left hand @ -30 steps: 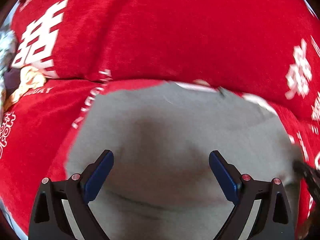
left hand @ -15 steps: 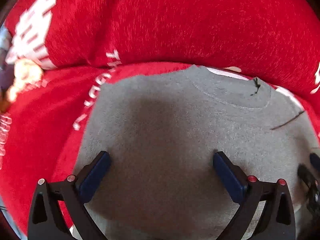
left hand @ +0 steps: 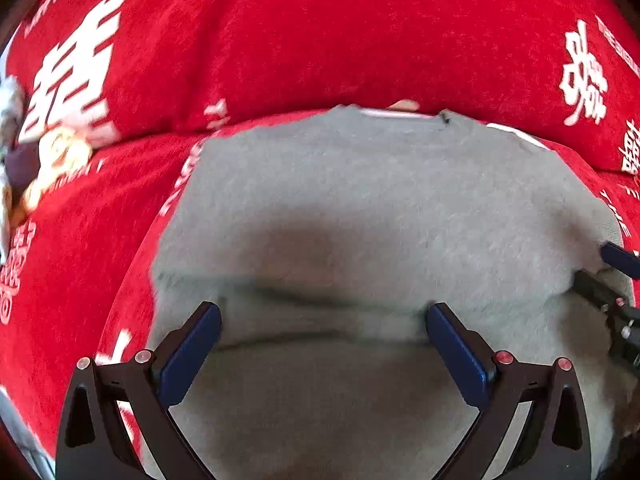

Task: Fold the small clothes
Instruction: 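Grasp the hem with both grippers and lift it toward the collar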

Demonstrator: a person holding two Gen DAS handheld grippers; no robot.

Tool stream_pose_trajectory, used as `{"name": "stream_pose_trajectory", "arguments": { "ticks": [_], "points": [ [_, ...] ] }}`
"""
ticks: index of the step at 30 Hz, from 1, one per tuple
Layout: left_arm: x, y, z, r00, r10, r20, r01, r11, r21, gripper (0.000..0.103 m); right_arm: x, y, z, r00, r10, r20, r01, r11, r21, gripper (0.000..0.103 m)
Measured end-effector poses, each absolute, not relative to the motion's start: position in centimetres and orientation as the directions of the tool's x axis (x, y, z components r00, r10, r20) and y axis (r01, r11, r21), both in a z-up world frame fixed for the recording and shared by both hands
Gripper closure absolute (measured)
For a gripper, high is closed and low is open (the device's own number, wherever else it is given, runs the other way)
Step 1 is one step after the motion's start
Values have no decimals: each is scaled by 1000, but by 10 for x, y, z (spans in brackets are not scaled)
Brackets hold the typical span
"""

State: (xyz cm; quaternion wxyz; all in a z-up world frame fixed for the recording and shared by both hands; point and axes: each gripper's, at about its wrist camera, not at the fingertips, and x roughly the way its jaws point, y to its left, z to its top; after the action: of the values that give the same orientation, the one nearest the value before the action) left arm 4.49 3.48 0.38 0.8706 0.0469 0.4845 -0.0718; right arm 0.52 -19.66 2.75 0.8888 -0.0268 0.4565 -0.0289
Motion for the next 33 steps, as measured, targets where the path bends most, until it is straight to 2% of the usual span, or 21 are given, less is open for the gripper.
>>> {"name": "stream_pose_trajectory", "arguments": {
  "ticks": [3,9,10,13,17,23,29,33],
  "points": [
    [33,49,11,527,-41,-849,136,990,36,0,-9,-212,32,559,-130,-819,103,991,-86,34],
    [-3,22,11,528,-102,-843,211,977,14,0,-30,-181,35,579,29,-815,29,998,56,33],
    [-8,15,6,520,-99,-848,230,973,27,0,-33,-167,29,567,46,-823,-15,999,46,33],
    [-24,18,4,547,-103,-831,211,977,18,0,-51,-143,24,617,-45,-786,-52,994,-97,30],
    [-49,37,3,563,-126,-817,225,974,5,0,-86,-153,22,644,-8,-765,-63,996,-64,28],
    [-91,61,2,561,-136,-816,220,975,-11,0,-148,-172,22,686,3,-727,-108,989,-98,27],
    [-119,75,10,563,-116,-818,221,975,13,0,-177,-174,31,654,-23,-756,-124,983,-138,26],
    [-139,54,20,596,-170,-785,311,950,30,0,-189,-133,45,694,103,-712,-283,949,-138,26]
  ]
}}
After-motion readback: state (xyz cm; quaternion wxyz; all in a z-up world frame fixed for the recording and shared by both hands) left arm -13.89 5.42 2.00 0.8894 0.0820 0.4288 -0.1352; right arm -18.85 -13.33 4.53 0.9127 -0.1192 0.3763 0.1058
